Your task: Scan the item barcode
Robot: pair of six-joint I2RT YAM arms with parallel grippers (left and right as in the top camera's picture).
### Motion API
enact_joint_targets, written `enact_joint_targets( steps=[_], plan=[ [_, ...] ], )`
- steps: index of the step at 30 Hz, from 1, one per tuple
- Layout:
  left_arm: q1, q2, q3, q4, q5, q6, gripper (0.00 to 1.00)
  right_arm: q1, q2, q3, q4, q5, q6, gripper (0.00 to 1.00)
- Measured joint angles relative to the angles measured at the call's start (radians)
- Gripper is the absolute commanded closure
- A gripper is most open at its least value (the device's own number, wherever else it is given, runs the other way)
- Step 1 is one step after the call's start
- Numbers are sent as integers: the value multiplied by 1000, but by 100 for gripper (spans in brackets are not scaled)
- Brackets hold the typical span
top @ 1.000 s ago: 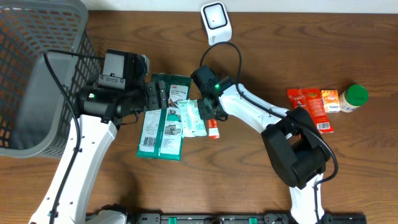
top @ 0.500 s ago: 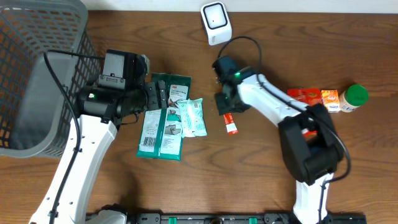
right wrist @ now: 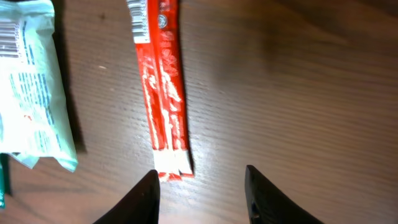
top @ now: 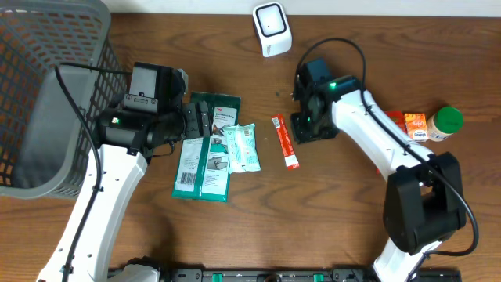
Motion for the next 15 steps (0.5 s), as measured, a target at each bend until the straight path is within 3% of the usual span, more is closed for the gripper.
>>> enact_joint_targets(
  steps=[3, 11, 15],
  plan=[
    [0, 0, 0, 0, 0, 0, 15, 24, 0, -54, 57, -8, -2, 62],
    [0, 0, 0, 0, 0, 0, 16, 71, 0, -172, 211, -22, -7, 79],
    [0, 0, 0, 0, 0, 0, 16, 75, 0, -219, 282, -25, -6, 78]
  ],
)
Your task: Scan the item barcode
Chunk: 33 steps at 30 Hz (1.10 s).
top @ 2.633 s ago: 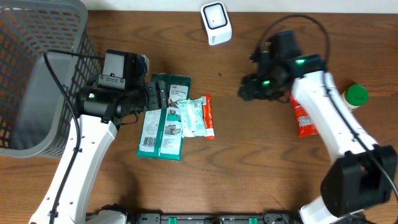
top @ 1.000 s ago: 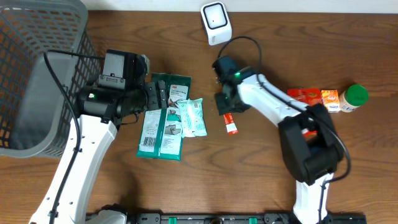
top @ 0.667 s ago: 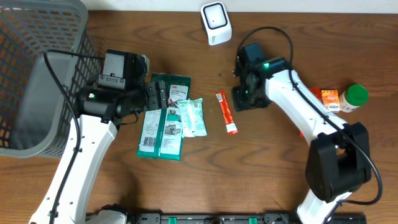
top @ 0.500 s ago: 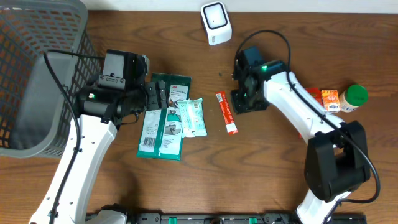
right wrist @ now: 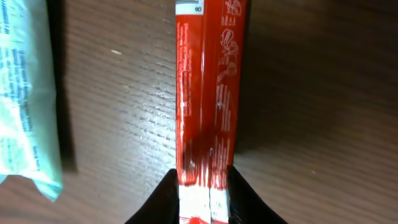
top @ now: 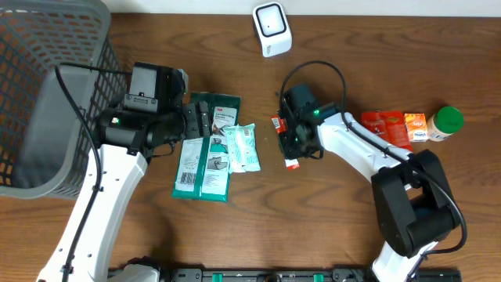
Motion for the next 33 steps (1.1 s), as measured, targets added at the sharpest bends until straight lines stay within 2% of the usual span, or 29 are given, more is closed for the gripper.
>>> enact_joint_targets(
  steps=[14, 21, 23, 25, 27, 33],
  plan=[
    [0, 0, 0, 0, 0, 0, 16, 2, 0, -51, 44, 19, 34, 76],
    [0, 0, 0, 0, 0, 0, 16, 2, 0, -66, 69, 18, 56, 81],
    [0, 0, 0, 0, 0, 0, 16, 2, 0, -66, 69, 18, 58, 78],
    [0, 0, 0, 0, 0, 0, 16, 2, 0, -66, 70, 14, 64, 70],
    [0, 0, 0, 0, 0, 0, 15, 2, -1, -66, 71, 11, 65, 68],
    [0, 0, 0, 0, 0, 0, 15, 2, -1, -66, 72, 11, 68, 75]
  ],
)
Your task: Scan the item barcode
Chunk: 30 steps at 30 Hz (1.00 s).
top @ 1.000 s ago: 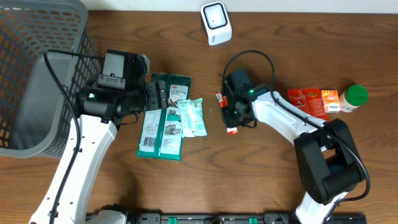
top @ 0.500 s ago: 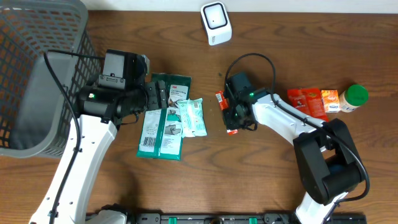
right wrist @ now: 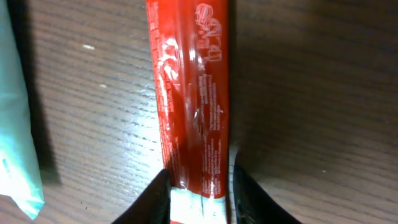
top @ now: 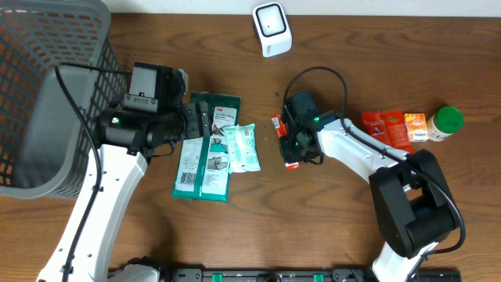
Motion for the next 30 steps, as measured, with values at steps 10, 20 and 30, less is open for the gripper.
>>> enact_joint_targets(
  steps=[10, 20, 30],
  plan=[
    [0, 0, 0, 0, 0, 0, 16, 0, -11, -28, 55, 0, 39, 95],
    [0, 0, 0, 0, 0, 0, 16, -5, -21, -27, 21, -7, 10, 99],
    [0, 0, 0, 0, 0, 0, 16, -17, -108, -29, 3, 5, -127, 99]
  ],
)
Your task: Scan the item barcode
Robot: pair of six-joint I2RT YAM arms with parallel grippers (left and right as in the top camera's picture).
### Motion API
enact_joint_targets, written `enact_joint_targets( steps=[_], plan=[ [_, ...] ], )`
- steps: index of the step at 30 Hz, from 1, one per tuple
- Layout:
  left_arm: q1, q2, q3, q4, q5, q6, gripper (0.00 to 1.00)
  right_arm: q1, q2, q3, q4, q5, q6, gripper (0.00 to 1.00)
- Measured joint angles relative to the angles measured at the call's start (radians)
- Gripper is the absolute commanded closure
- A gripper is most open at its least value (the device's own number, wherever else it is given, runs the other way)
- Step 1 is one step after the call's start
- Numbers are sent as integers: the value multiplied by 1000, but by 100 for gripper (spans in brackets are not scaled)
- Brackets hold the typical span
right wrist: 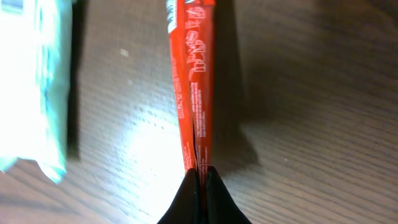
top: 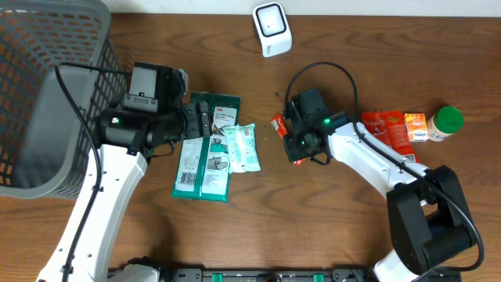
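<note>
The item is a long red stick packet (right wrist: 196, 93), standing on edge and pinched at its near end. My right gripper (right wrist: 200, 173) is shut on it, and the packet casts a shadow on the wood to its right. Overhead, that gripper (top: 297, 146) is at mid-table with the packet's far end (top: 279, 124) sticking out to its upper left. The white scanner (top: 272, 29) stands at the back edge, beyond the gripper. My left gripper (top: 196, 121) rests open over the top of the green packets (top: 205, 160).
A pale mint packet (top: 241, 147) lies just left of the red stick, also seen at the wrist view's left edge (right wrist: 37, 81). A grey mesh basket (top: 47, 47) fills the far left. Red and orange packets (top: 389, 125) and a green-lidded bottle (top: 448, 121) sit at the right.
The right jaws stood astride the flat red stick with a gap on each side. Now they are shut on it, and it has turned on edge and come slightly off the wood.
The right gripper was open to the right of the red stick's end. Then it stood astride the stick, jaws close at either side, and stayed so. Now it is shut on the stick. The left arm has not moved throughout.
</note>
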Motion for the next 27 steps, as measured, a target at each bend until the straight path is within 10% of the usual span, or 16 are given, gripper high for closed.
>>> enact_joint_targets(
  steps=[27],
  plan=[
    [0, 0, 0, 0, 0, 0, 16, 109, 1, -132, 206, 226, -163, 99]
  ],
)
